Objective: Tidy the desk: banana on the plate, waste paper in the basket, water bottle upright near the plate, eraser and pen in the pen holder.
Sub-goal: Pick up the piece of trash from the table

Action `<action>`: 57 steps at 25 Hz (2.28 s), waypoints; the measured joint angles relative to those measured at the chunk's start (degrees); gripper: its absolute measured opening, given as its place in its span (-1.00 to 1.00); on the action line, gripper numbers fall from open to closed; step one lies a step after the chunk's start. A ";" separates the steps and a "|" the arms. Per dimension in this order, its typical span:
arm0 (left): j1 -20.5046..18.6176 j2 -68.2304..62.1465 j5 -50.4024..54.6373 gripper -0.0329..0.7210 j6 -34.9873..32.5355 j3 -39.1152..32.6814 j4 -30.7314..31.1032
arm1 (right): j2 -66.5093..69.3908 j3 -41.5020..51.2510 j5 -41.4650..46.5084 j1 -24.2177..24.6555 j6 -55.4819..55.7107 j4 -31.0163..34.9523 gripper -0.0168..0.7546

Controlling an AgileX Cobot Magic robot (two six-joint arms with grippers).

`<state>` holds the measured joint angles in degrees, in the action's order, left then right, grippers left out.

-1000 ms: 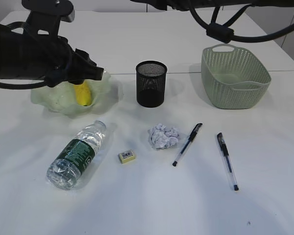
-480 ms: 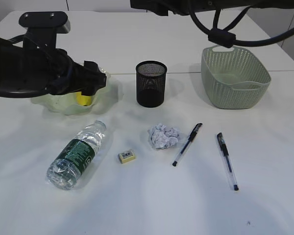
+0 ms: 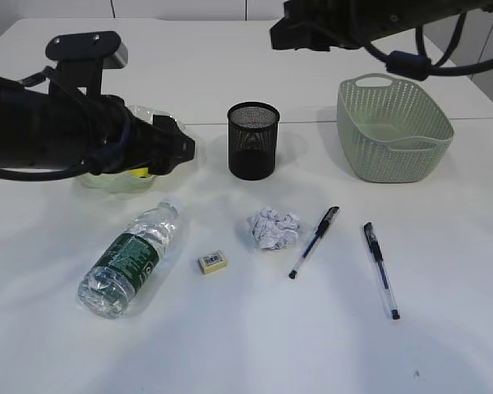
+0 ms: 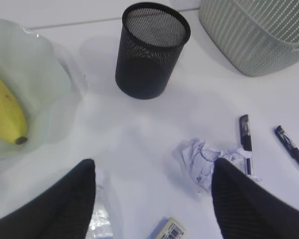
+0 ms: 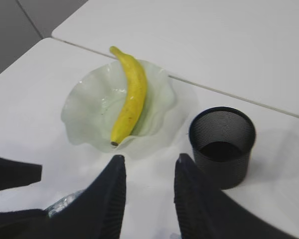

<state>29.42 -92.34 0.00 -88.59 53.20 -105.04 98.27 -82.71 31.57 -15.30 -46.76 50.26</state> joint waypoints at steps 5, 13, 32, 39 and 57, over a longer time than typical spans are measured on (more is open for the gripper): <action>0.00 0.00 0.45 0.46 0.00 -2.33 0.10 | -1.51 0.00 1.21 4.08 10.05 -6.67 -0.31; 0.00 0.00 0.57 0.46 0.09 -2.36 0.45 | -1.51 0.00 4.57 4.53 37.84 -35.40 -0.31; -0.13 0.00 -0.51 0.46 0.09 -2.36 1.18 | -2.21 8.15 10.49 4.53 52.72 -48.26 -0.34; -2.38 -1.13 -0.79 0.46 0.09 -2.77 1.18 | -4.61 8.15 11.63 4.53 52.72 -49.16 -0.36; -2.53 -5.11 1.50 0.46 0.09 -6.75 5.72 | -5.79 8.15 12.71 4.53 52.72 -49.36 -0.36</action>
<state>26.89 -97.45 1.50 -88.50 46.44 -99.32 92.48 -74.55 44.28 -10.77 5.96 0.91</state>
